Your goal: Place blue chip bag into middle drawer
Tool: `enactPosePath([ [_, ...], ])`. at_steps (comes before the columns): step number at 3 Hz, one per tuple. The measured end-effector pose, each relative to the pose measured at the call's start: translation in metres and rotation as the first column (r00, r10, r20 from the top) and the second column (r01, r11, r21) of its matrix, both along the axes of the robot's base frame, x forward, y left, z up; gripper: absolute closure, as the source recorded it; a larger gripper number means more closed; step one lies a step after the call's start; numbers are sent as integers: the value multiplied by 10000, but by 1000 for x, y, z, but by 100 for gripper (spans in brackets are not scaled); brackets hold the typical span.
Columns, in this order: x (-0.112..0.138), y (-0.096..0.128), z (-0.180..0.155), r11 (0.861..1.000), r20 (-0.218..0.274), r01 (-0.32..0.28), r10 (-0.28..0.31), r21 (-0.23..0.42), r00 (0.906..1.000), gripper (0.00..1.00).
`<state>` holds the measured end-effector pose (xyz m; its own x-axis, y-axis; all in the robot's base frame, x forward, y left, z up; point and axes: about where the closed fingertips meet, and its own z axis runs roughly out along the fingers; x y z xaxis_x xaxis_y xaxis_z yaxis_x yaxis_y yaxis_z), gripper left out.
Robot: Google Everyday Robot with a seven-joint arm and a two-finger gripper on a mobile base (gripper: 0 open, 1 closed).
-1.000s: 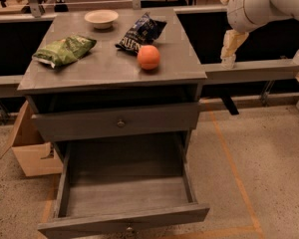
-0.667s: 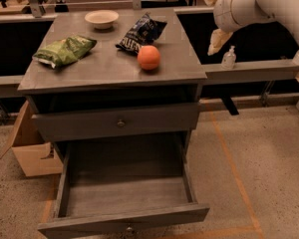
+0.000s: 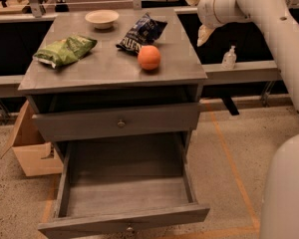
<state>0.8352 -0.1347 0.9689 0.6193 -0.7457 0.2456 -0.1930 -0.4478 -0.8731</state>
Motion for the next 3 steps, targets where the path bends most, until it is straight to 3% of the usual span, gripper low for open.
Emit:
enactPosePath([
  [1,29,20,2,9959,1483,-896,874,79,9851,0],
  [2,49,39,7,9908,2321,-1317,1206,328,9652,0],
  [3,62,53,8,9894,2773,-1441,1339,167,9514,0],
])
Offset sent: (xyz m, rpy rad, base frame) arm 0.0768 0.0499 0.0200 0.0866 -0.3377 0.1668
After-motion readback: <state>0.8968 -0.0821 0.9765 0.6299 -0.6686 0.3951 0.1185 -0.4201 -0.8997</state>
